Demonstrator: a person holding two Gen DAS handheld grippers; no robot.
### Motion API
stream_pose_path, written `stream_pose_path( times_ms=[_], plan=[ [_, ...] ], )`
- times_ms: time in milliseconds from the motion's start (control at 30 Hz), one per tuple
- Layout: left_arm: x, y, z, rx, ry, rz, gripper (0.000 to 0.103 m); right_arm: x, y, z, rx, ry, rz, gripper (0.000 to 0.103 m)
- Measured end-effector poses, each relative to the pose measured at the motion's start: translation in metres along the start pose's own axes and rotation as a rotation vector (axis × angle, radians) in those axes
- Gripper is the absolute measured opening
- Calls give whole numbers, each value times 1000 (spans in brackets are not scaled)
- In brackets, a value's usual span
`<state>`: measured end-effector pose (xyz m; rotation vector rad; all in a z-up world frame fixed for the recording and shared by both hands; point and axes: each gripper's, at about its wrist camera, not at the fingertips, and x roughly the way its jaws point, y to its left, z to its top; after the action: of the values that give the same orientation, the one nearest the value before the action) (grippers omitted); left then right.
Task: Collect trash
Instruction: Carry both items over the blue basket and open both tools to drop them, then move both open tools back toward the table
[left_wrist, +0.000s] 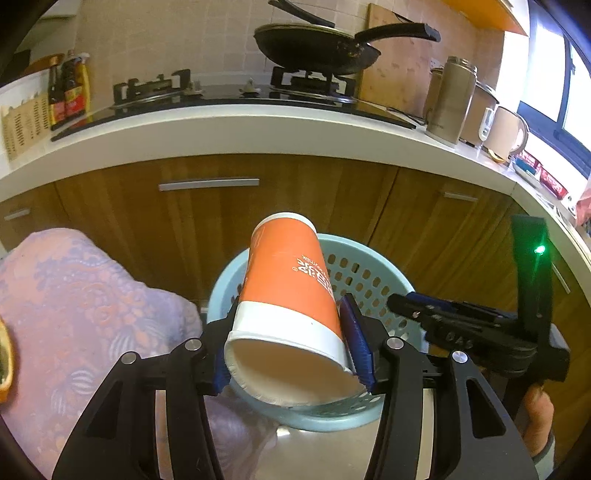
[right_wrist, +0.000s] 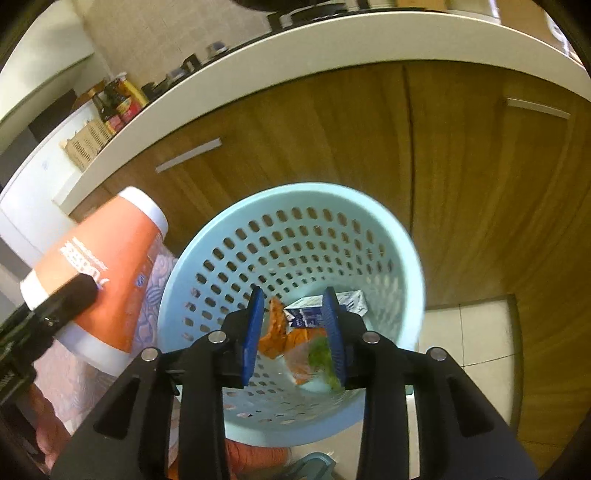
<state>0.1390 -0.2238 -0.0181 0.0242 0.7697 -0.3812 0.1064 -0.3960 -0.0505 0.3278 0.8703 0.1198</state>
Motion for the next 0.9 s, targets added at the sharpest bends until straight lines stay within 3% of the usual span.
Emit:
stream_pose_path(
  times_ms=[100,267,333,500,633,833,900],
  plan=[
    [11,-5,3,9,14,1,51,-8,-10,2,17,-13,-4,31],
    [16,-8,0,-3,19,-27,69,-14,-16,3,27,-22,-16,31],
    [13,-8,-3,-5,16,-44,71,-15,-16,4,29,-25,-16,31],
    [-10,0,-12,-38,-46,-106,80,-20,-6,5,14,-41,-3,31],
    [-40,16,-19,-89,-114,-119,82,-27,10,3,-18,-67,-1,49],
    [-81,44,-34,-147,-179,-79,82,-33,49,-2,-89,-87,35,51],
    [-94,54,-39,-160,-201,-55,82,-35,63,-6,-115,-93,50,61]
  ],
)
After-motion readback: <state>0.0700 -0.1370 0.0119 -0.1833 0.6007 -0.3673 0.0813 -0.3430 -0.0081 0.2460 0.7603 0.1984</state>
